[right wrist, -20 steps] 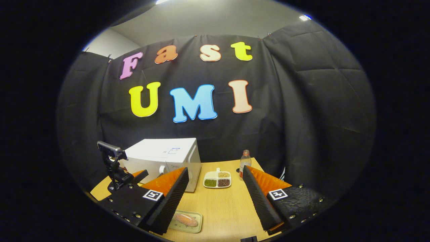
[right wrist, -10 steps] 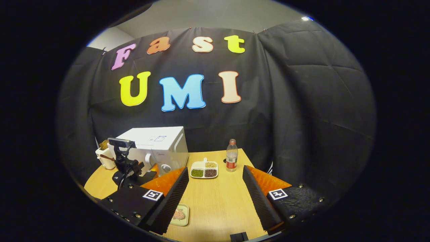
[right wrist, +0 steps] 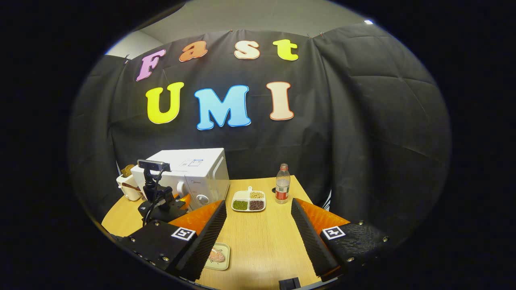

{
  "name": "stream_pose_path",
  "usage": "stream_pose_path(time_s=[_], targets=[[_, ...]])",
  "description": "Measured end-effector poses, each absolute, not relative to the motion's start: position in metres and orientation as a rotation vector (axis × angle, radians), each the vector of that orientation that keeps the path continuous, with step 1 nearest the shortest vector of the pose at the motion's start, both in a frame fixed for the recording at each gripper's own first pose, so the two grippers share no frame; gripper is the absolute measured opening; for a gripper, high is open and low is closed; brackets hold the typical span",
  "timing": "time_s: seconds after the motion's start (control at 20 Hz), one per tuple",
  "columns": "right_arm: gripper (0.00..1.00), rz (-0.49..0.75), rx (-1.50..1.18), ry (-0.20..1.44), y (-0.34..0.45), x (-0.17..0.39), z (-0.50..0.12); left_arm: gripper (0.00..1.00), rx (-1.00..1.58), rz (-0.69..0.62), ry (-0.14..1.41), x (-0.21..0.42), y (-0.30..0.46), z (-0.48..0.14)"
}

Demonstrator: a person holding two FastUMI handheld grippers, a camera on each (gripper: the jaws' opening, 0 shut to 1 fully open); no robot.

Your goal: Open the microwave oven with the left hand, put the food in, and close the microwave oven.

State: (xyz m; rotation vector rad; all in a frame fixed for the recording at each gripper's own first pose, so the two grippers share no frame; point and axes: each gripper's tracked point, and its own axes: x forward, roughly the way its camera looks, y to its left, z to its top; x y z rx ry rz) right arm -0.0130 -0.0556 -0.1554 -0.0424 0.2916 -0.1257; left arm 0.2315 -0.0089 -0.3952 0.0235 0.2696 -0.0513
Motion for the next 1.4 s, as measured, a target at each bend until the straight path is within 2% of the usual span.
stream_pose_path(time_s=[0.1, 0.4, 0.5, 0.6, 0.75, 0.8, 0.9, 0.95, 1.1, 1.15, 1.2, 1.3, 1.35, 1.4], targets=[[0.98, -0.121, -0.055, 0.287, -0.056, -0.013, -0.152, 0.08, 0.016, -0.038, 0.298, 0.213, -0.007, -0.398], [0.98, -0.101, -0.058, 0.278, -0.047, -0.009, -0.152, 0.11, 0.046, -0.054, 0.291, 0.118, 0.024, -0.389], [0.99, -0.075, -0.055, 0.273, -0.033, -0.006, -0.150, 0.24, 0.059, -0.047, 0.301, 0.089, 0.039, -0.387], [0.98, -0.040, -0.059, 0.265, -0.016, -0.005, -0.145, 0.42, 0.068, -0.036, 0.300, 0.065, 0.058, -0.383], [0.99, 0.000, -0.065, 0.245, 0.004, -0.001, -0.136, 0.57, 0.053, -0.035, 0.315, 0.040, 0.084, -0.377], [0.98, 0.012, -0.064, 0.241, 0.011, 0.002, -0.135, 0.57, 0.056, -0.037, 0.327, 0.033, 0.092, -0.376], [0.98, 0.033, -0.069, 0.234, 0.024, 0.003, -0.133, 0.65, 0.085, -0.052, 0.337, 0.020, 0.103, -0.374], [0.98, 0.043, -0.071, 0.231, 0.030, 0.004, -0.131, 0.58, 0.102, -0.054, 0.339, 0.015, 0.108, -0.373], [0.98, 0.072, -0.083, 0.227, 0.048, 0.003, -0.130, 0.61, 0.133, -0.060, 0.365, -0.007, 0.123, -0.377], [0.98, 0.079, -0.085, 0.225, 0.054, 0.004, -0.129, 0.60, 0.147, -0.051, 0.379, -0.016, 0.131, -0.378], [0.99, 0.091, -0.084, 0.223, 0.062, 0.002, -0.129, 0.54, 0.164, -0.039, 0.391, -0.024, 0.140, -0.377], [0.99, 0.110, -0.087, 0.222, 0.077, 0.000, -0.131, 0.54, 0.171, -0.021, 0.410, -0.042, 0.156, -0.378], [0.98, 0.124, -0.089, 0.220, 0.086, 0.000, -0.131, 0.58, 0.173, -0.013, 0.416, -0.052, 0.165, -0.378], [0.98, 0.134, -0.092, 0.217, 0.093, -0.002, -0.131, 0.58, 0.177, -0.006, 0.422, -0.060, 0.174, -0.377]])
